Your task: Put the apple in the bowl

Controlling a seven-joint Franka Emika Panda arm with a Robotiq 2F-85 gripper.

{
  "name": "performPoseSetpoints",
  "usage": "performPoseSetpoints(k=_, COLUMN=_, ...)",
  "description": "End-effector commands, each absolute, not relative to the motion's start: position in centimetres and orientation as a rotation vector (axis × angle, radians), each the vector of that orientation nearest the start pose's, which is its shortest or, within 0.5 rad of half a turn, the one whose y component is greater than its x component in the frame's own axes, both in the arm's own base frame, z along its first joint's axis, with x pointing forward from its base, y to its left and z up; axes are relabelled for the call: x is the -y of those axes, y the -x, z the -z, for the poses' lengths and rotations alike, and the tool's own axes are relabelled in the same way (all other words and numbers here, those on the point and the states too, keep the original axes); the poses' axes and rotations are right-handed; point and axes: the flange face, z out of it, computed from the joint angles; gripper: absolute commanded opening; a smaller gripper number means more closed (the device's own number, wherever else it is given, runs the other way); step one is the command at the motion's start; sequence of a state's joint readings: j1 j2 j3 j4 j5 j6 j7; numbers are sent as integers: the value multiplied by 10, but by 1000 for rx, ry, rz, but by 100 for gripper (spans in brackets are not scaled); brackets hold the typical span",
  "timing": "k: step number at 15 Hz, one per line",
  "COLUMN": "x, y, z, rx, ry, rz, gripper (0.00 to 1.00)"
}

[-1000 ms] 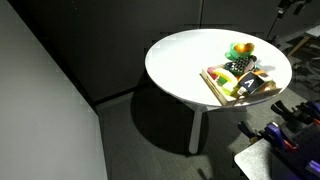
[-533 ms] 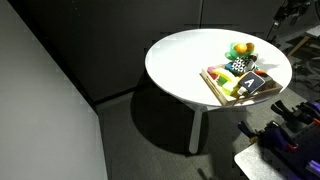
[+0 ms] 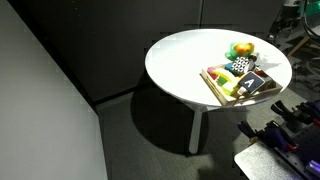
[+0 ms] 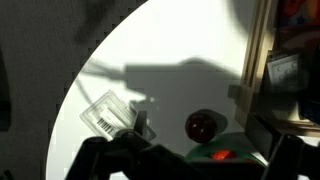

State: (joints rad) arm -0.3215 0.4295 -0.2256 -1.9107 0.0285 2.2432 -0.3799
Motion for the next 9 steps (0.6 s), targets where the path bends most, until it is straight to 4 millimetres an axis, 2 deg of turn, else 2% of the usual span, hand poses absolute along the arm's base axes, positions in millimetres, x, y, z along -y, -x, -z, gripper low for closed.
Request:
performPoseSetpoints(k=1, x=328, y=-542, z=-250, rx=-183, ry=3162, rz=-160, gripper=100)
performPoseSetpoints(k=5, x=332, y=-547, z=-232, rx=-146, ry=3192, rz=-145, gripper=100)
performPoseSetpoints(k=9, x=325, y=-543, z=-227, rx=-171, ry=3189, rz=-165, gripper=100)
